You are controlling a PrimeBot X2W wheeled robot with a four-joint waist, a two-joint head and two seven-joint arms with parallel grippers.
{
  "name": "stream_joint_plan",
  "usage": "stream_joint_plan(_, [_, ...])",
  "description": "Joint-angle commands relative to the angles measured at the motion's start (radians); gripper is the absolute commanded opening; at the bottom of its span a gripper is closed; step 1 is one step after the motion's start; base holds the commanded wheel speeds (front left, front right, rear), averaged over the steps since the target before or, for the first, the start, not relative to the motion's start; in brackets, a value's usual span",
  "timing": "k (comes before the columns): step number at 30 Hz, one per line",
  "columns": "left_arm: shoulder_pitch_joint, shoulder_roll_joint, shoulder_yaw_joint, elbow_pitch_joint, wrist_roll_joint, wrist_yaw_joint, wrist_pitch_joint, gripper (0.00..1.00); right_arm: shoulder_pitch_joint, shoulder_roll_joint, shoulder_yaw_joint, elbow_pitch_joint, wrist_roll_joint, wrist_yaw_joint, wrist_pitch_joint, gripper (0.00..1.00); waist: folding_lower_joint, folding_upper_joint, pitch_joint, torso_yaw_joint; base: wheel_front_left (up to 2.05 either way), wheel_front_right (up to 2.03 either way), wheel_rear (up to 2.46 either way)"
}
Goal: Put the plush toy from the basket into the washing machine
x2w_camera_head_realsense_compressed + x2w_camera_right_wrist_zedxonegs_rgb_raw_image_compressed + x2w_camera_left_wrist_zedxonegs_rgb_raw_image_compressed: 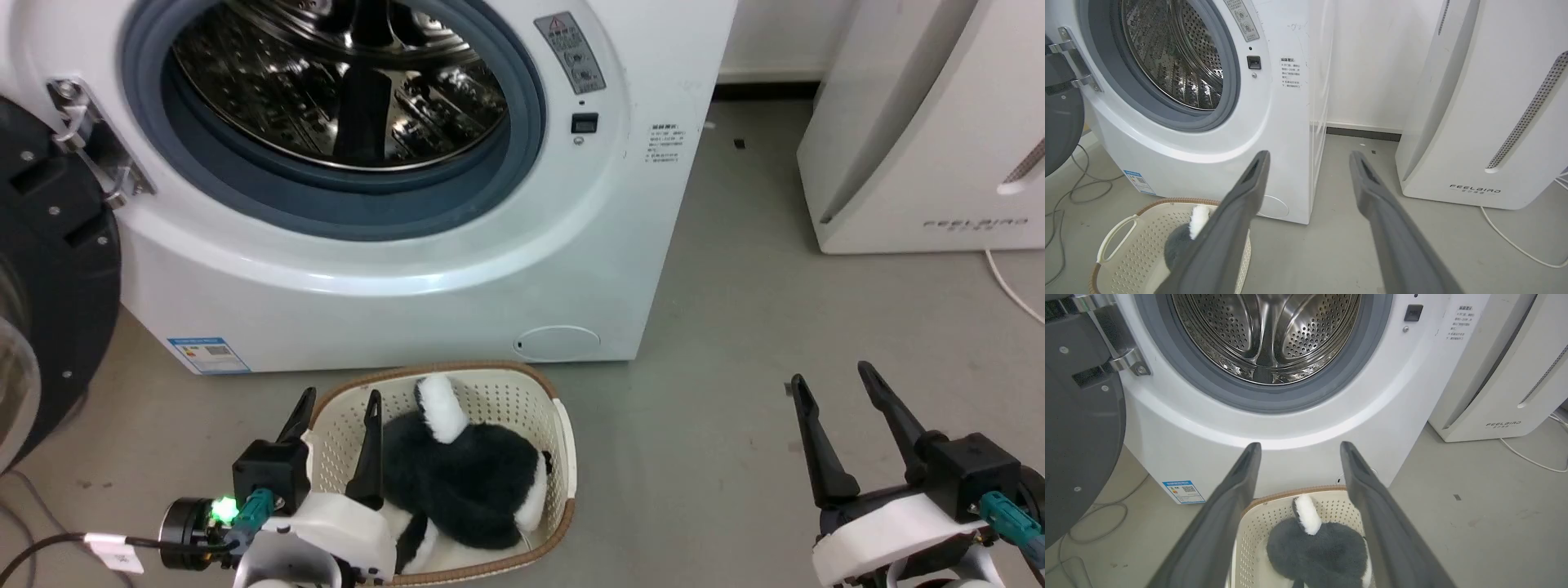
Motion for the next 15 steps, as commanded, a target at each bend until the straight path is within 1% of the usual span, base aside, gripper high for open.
stream_joint_plan(1, [-0.022, 0.001, -0.001, 0.011, -0.006, -0.006, -0.01, 1.0, -0.014, 0.0, -0.004, -0.009, 0.012, 0.0, -0.009, 1.0, 0.0, 0.0, 0.013, -0.006, 0.0, 0.0, 0.0])
stream_joint_plan(15, [-0.136, 0.019, -0.019, 0.169, -0.021, -0.025, -0.037, 1.0, -0.045, 0.0, -0.003, -0.035, 0.039, 0.0, -0.039, 1.0, 0.0, 0.0, 0.128, -0.042, 0.0, 0.0, 0.0])
